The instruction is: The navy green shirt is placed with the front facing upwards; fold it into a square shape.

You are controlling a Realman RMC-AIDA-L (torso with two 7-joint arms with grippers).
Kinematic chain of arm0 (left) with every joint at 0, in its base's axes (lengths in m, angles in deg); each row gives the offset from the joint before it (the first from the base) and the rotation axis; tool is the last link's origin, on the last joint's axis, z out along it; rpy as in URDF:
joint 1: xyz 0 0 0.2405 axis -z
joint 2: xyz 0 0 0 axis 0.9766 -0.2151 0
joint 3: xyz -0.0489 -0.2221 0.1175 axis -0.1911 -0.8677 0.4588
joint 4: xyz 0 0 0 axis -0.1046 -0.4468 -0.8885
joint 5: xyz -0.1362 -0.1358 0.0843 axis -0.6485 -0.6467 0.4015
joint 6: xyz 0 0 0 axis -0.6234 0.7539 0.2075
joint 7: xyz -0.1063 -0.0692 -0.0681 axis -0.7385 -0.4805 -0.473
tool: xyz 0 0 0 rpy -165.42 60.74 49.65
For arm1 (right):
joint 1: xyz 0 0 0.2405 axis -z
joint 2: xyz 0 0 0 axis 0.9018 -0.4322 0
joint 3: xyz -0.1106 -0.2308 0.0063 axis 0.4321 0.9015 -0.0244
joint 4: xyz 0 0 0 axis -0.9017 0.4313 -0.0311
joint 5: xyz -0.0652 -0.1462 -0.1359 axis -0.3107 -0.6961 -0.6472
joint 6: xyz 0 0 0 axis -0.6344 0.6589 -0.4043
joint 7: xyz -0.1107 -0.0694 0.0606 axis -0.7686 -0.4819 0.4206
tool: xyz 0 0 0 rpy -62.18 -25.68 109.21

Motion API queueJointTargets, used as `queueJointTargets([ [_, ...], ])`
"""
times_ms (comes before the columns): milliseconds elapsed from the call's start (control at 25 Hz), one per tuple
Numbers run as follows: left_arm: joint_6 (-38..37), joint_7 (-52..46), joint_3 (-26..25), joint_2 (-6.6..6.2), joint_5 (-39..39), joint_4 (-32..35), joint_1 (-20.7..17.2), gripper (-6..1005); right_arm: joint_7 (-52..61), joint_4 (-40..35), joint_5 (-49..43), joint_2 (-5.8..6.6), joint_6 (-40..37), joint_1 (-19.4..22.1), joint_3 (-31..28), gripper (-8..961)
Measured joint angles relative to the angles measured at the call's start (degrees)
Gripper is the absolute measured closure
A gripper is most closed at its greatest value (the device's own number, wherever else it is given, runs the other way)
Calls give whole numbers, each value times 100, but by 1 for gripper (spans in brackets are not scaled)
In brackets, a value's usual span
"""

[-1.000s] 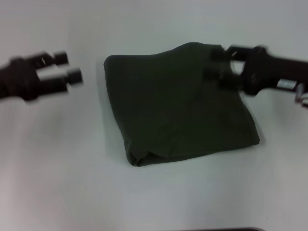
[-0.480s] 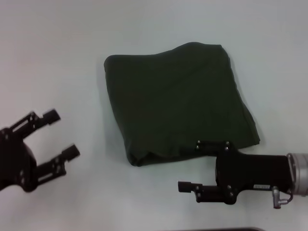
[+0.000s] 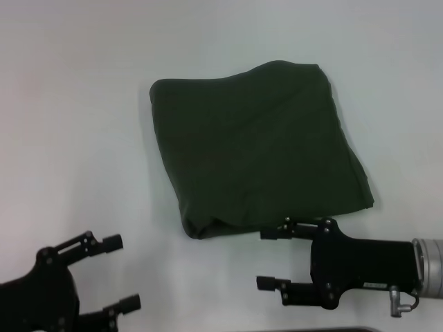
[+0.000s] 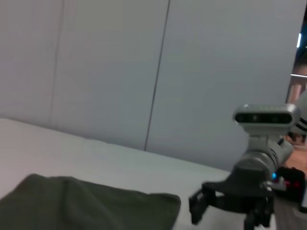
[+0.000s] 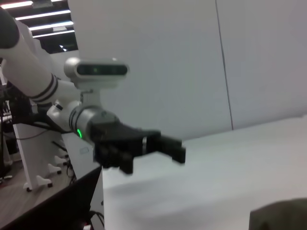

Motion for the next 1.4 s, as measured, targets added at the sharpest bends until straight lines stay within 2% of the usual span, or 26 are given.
queueJointTargets([
  [280, -14, 39, 12, -22, 240, -17, 73, 184, -44, -45, 13, 3, -44, -133, -174, 219],
  [680, 278, -56, 32, 58, 248, -92, 354, 191, -76, 16, 28, -21, -56, -282, -173, 220],
  [1000, 280, -109, 3, 39, 260, -93, 352, 190, -82, 93, 28, -28, -23, -350, -141, 219],
  [1400, 306, -123, -48, 0, 267, -81, 344, 190, -35, 55, 2, 16, -45, -203, -156, 220],
])
